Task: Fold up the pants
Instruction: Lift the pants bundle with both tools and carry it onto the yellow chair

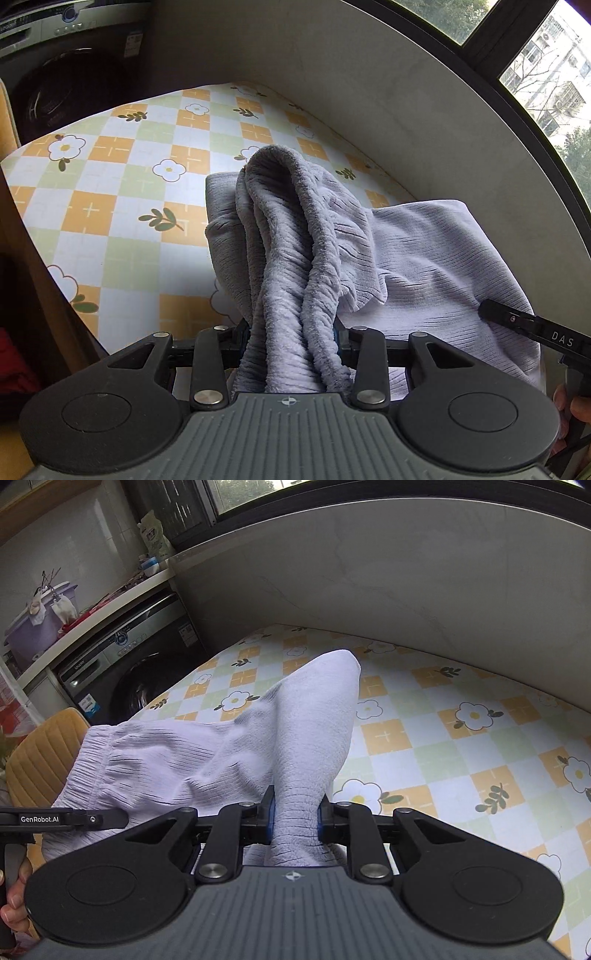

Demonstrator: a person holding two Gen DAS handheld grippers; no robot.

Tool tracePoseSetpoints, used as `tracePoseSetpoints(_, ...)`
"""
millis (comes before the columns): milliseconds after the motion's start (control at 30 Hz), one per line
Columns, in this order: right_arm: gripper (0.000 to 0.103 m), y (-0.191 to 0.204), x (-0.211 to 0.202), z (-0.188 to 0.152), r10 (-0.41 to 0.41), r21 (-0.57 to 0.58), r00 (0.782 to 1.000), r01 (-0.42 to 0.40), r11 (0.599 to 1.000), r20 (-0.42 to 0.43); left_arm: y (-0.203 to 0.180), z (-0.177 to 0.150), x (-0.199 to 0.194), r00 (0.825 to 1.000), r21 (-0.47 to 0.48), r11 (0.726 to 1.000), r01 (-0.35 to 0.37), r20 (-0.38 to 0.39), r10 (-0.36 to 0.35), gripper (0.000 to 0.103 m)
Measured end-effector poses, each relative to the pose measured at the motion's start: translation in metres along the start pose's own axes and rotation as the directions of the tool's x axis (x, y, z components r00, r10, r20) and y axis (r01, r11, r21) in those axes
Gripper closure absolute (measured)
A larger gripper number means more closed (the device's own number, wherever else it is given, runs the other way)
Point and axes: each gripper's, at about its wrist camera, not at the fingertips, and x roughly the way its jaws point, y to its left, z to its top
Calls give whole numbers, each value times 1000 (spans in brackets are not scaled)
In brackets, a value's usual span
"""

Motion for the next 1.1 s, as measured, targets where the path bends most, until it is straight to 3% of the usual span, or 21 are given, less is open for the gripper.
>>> tracePoseSetpoints(233, 84, 65, 27, 12, 165, -145, 985, -169, 975, -44, 39, -20, -59, 985, -174, 977, -126, 99, 145, 64)
tracePoseSetpoints(567, 84, 213, 77, 14, 297, -294, 950, -312, 903, -95, 148, -27, -146, 943, -340, 922, -188, 201, 266, 64)
tracePoseSetpoints(833, 84, 352, 152, -15, 320, -312, 929, -365, 877, -187, 289, -19, -196, 933, -380, 893, -241, 163, 321, 64)
tracePoseSetpoints(1100, 84, 436, 243, -55, 302, -324, 913, -383, 865, -273, 398, -16, -196, 922, -402, 858, -320, 78, 380, 64)
